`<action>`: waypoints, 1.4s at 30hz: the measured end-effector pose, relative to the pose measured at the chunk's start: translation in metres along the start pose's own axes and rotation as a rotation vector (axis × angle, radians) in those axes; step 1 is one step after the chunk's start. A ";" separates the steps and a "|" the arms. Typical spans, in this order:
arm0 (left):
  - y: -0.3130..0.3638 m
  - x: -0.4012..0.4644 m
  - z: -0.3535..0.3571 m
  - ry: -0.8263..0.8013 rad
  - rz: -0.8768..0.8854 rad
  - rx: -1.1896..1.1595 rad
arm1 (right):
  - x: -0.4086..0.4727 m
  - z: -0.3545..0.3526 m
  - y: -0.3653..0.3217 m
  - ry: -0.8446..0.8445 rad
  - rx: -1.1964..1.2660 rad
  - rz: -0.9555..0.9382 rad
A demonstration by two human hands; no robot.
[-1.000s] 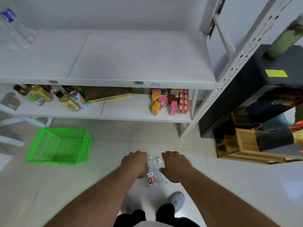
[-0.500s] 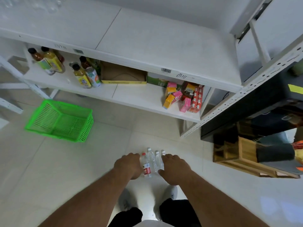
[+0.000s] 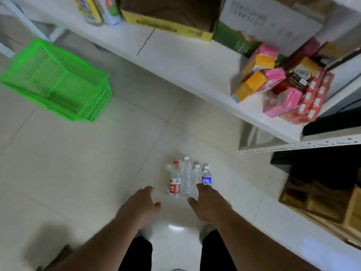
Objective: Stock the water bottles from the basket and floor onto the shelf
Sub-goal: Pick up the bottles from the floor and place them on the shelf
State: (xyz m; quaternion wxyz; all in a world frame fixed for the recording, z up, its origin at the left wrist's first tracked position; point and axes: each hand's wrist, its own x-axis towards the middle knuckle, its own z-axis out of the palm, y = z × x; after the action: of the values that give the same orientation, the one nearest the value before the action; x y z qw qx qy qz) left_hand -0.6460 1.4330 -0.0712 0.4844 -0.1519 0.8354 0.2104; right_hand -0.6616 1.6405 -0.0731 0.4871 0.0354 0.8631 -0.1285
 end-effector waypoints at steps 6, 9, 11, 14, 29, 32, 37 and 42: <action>-0.015 0.197 0.119 -0.039 -0.077 -0.146 | 0.204 0.098 0.048 0.016 0.159 0.054; -0.022 0.276 0.172 -0.021 -0.102 -0.210 | 0.285 0.142 0.068 0.060 0.176 0.062; -0.026 0.314 0.198 -0.020 -0.113 -0.242 | 0.325 0.163 0.079 0.099 0.171 0.077; -0.030 0.355 0.227 0.004 -0.107 -0.304 | 0.364 0.187 0.088 0.154 0.164 0.100; -0.062 0.418 0.259 0.027 -0.161 -0.509 | 0.421 0.209 0.071 0.259 0.335 0.205; -0.067 0.429 0.266 0.010 -0.182 -0.531 | 0.436 0.209 0.067 0.147 0.420 0.241; -0.075 0.433 0.272 0.034 -0.196 -0.552 | 0.448 0.210 0.073 0.076 0.591 0.259; -0.073 0.404 0.249 0.110 -0.134 -0.599 | 0.425 0.195 0.071 0.198 0.559 0.176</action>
State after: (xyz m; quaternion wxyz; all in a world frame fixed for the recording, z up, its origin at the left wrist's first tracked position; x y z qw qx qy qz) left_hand -0.6225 1.4735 -0.5487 0.3850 -0.3538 0.7494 0.4063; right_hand -0.7091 1.6316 -0.5438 0.3811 0.2549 0.8312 -0.3144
